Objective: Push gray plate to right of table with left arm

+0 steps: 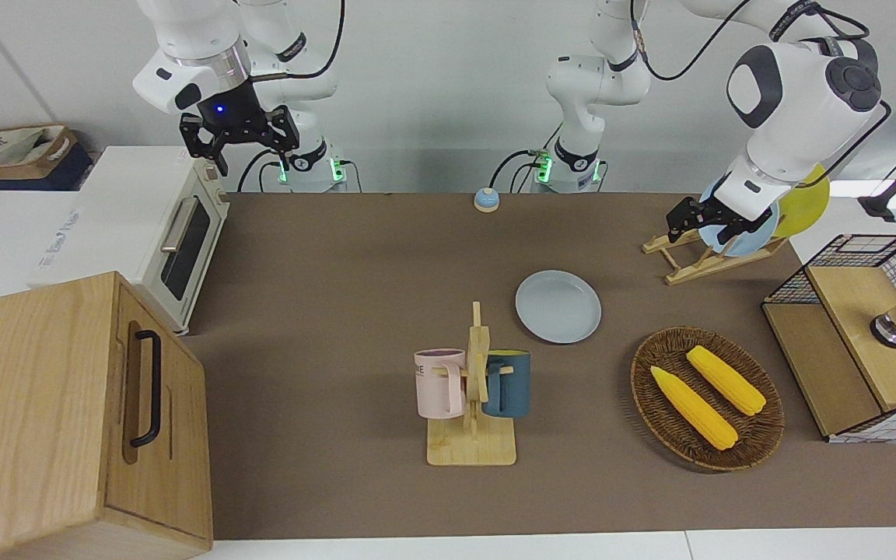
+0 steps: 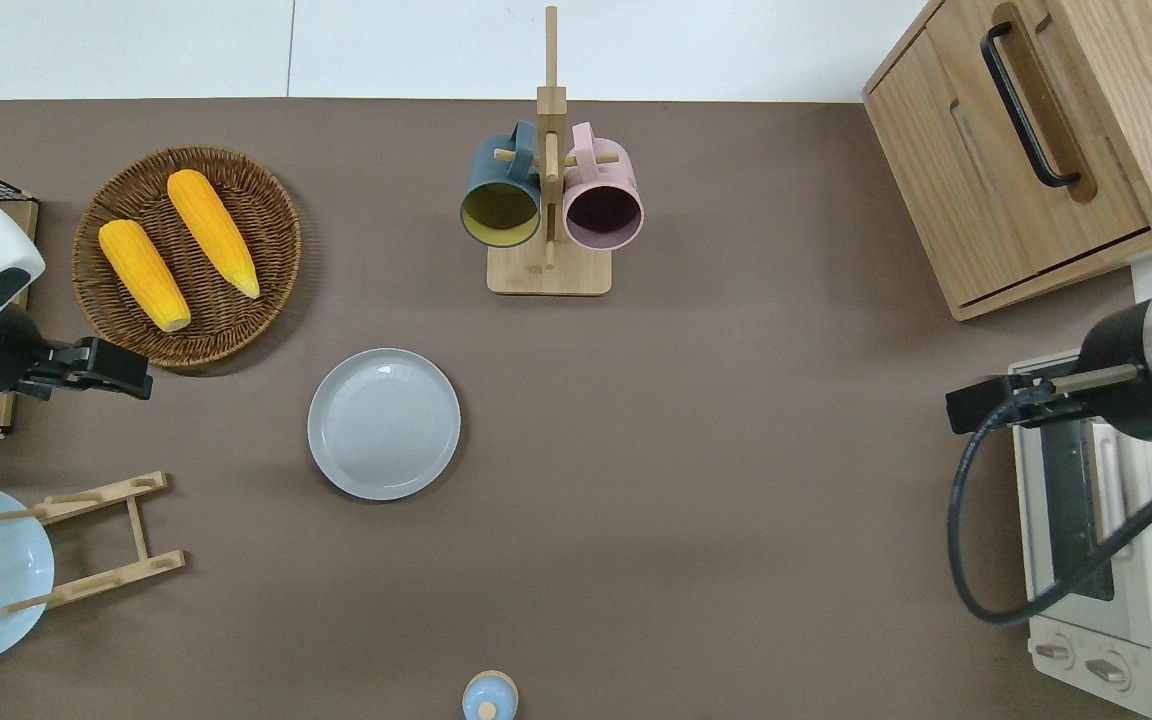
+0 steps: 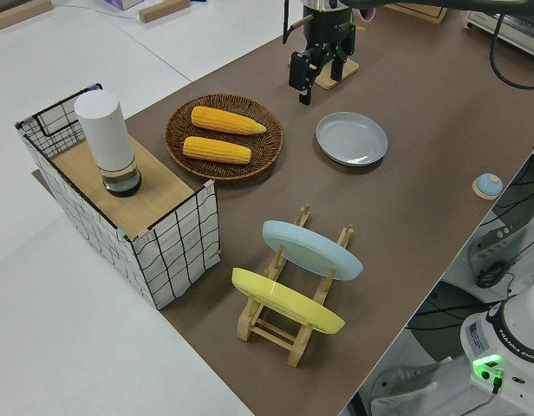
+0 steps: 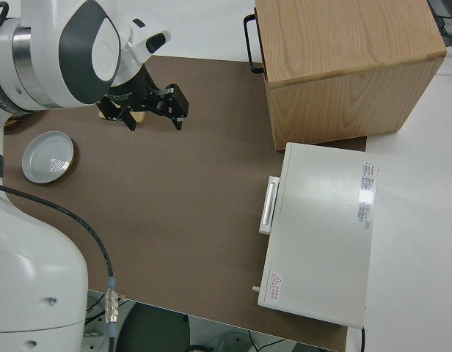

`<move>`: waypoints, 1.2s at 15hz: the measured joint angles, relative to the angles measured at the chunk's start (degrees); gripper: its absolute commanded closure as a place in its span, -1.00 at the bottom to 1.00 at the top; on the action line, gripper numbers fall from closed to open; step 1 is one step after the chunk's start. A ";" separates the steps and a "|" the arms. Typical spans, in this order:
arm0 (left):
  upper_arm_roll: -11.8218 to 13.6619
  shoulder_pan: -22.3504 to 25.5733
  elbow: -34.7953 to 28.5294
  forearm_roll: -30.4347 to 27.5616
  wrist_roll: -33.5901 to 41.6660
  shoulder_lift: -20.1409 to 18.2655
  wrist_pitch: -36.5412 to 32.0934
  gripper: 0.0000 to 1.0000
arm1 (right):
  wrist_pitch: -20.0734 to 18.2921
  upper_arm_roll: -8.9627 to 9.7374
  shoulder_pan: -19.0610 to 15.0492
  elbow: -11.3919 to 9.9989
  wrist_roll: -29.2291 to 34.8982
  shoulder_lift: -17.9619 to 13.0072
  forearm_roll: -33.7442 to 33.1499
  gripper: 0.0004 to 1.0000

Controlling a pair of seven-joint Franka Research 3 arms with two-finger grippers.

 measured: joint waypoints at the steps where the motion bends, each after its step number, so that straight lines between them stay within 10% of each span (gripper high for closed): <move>1: 0.00 0.00 0.00 0.00 0.06 0.00 0.00 -1.00 | 0.00 0.00 0.00 0.00 0.00 0.00 0.00 -0.97; 18: -0.43 -0.16 0.07 -0.06 -4.56 -0.56 -2.46 -1.00 | 0.00 0.00 0.00 0.00 0.00 0.00 0.00 -0.97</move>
